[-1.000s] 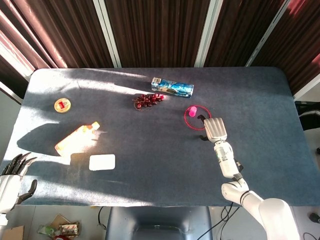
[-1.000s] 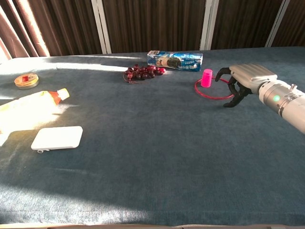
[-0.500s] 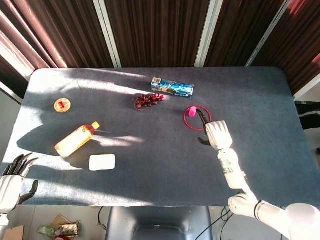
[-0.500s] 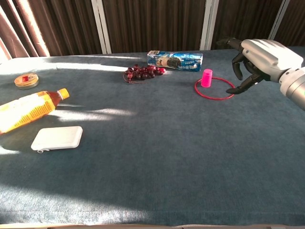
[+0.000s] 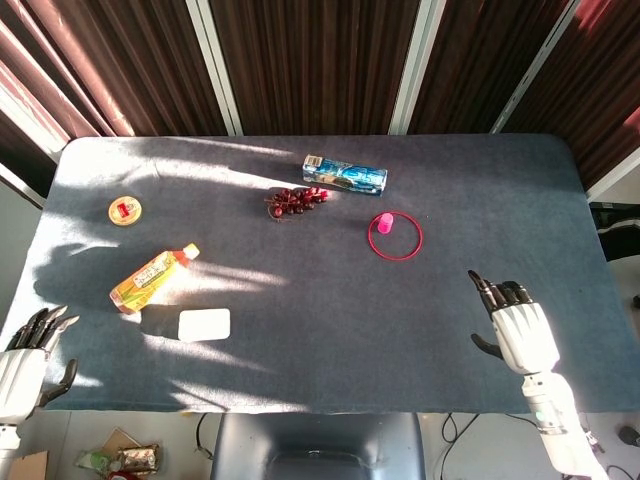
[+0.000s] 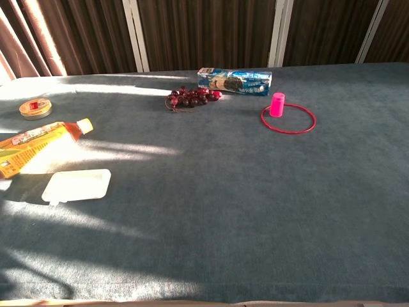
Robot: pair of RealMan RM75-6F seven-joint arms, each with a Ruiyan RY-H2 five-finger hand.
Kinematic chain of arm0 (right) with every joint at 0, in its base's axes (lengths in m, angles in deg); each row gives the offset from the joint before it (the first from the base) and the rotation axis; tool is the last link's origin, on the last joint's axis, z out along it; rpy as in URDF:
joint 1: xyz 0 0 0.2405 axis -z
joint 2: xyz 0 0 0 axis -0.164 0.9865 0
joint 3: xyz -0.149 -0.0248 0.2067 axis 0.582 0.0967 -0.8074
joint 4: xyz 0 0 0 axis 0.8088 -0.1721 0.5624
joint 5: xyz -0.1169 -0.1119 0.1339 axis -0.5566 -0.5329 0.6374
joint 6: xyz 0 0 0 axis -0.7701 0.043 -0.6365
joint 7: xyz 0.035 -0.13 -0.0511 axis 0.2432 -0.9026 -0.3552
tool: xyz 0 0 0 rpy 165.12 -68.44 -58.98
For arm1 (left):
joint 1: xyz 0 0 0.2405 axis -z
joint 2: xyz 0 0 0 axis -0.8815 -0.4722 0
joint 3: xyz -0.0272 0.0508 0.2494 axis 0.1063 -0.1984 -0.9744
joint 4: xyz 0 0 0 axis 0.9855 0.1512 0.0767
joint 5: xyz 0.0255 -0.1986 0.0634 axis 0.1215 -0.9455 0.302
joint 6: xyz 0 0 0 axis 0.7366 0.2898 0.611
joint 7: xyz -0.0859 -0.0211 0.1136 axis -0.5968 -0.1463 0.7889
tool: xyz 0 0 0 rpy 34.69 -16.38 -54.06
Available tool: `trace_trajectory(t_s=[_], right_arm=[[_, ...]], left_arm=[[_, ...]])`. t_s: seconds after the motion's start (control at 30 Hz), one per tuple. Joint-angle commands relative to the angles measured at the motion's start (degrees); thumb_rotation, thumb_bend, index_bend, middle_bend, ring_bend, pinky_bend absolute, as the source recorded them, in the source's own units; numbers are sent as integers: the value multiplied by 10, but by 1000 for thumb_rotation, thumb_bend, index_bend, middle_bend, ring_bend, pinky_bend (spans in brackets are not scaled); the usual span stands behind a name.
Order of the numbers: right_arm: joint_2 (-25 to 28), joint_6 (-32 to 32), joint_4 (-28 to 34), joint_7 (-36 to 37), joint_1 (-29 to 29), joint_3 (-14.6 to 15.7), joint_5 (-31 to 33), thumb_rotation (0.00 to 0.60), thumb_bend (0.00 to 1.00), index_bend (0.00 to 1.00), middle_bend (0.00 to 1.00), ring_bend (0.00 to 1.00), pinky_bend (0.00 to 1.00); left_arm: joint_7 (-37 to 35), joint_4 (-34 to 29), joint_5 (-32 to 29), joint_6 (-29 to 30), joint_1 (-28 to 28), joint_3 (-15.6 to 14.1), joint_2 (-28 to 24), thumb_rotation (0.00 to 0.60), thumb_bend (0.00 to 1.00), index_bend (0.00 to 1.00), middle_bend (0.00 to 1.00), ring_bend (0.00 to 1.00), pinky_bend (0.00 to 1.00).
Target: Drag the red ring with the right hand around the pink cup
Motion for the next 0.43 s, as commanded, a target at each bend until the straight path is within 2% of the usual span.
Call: trace_trajectory(t_s=[0.03,0.17,0.43], right_arm=[[13,0,-5,25,20,17,-8,600,0,36,203,191,254],[15,4,-15,35,34,23,-18,600,0,0,123,94,241],[9,2,-34,54,55,28,-24,600,0,0,95,63,234]], left_arm=[[3,0,-4,-4,2,2,1,600,468,177,77,0,189],[5,0,-4,-2,3,3,3,600,468,177,77,0,189],[11,1,-1,-1,3,2,6,600,469,177,77,0,189]])
